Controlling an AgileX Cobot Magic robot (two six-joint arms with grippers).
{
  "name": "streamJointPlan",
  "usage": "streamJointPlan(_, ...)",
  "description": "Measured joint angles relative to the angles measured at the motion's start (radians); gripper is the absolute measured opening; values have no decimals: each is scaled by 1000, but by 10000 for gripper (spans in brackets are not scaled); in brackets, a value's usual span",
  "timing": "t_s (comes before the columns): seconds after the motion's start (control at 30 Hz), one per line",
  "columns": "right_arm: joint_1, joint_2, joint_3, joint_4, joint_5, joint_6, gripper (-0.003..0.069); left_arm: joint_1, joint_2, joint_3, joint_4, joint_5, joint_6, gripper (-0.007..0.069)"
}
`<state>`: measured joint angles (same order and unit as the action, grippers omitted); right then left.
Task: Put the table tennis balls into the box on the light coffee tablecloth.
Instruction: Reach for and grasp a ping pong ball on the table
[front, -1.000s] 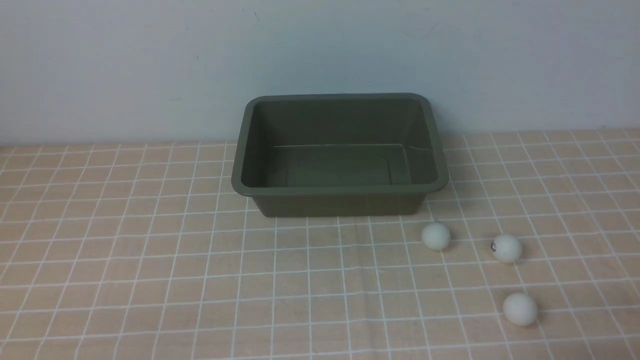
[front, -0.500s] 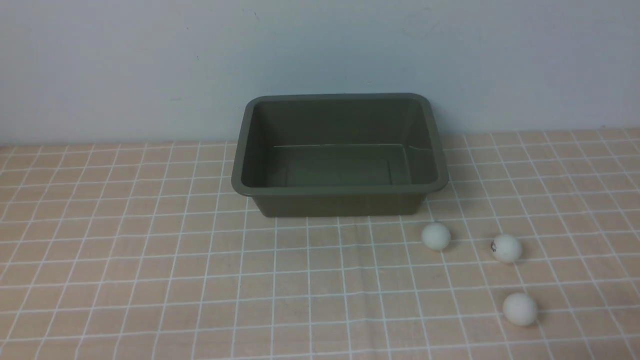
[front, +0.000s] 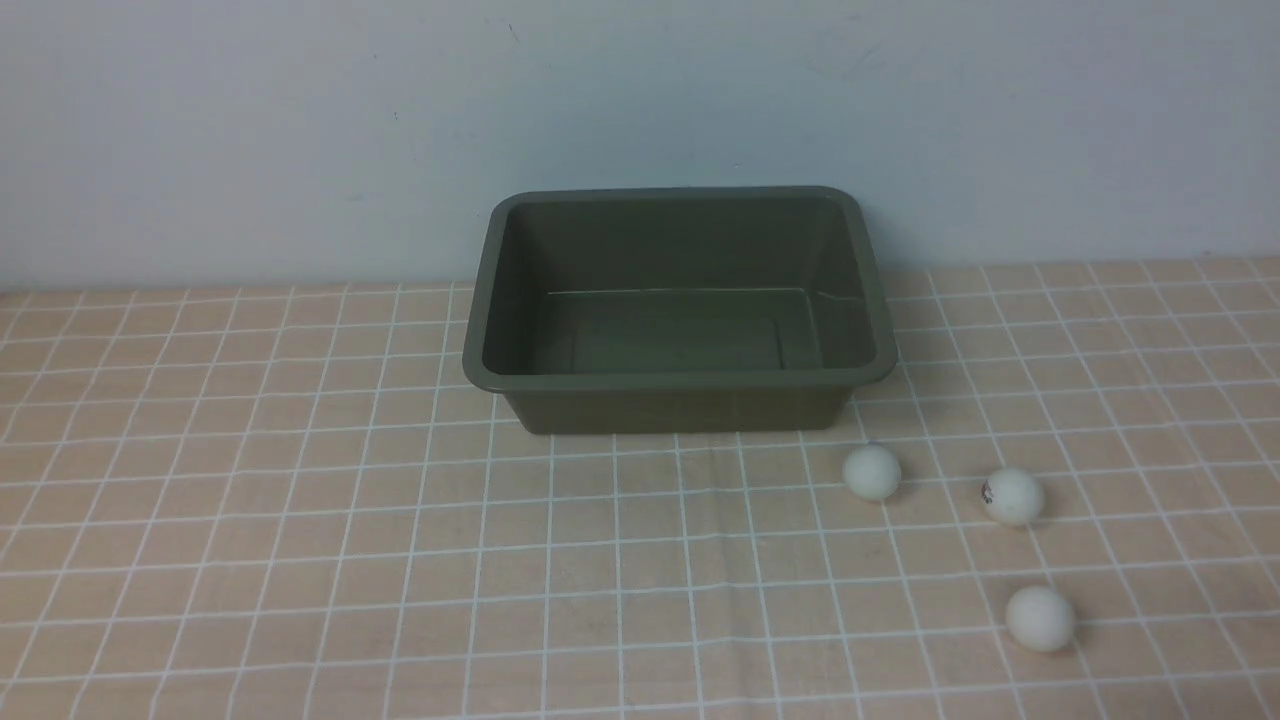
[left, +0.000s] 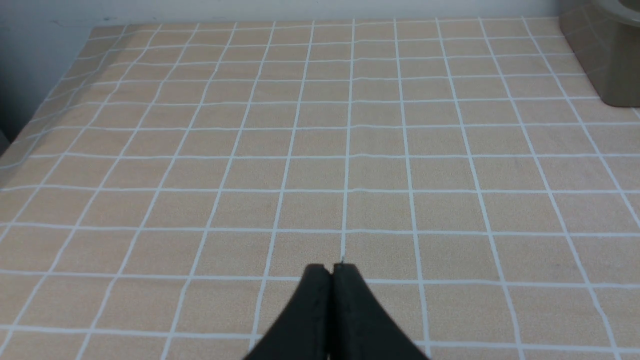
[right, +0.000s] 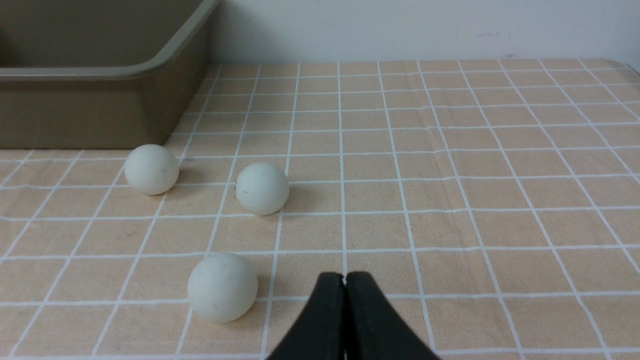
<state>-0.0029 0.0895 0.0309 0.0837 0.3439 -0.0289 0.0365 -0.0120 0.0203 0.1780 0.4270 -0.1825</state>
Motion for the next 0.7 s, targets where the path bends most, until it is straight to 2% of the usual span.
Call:
streamJointPlan(0.37,0,0,0,0,-3,0,-18,0,0,0,0,0,0,-69)
streamJointPlan(0.7,0,0,0,0,-127,9,-18,-33,0,0,0,0,0,-69)
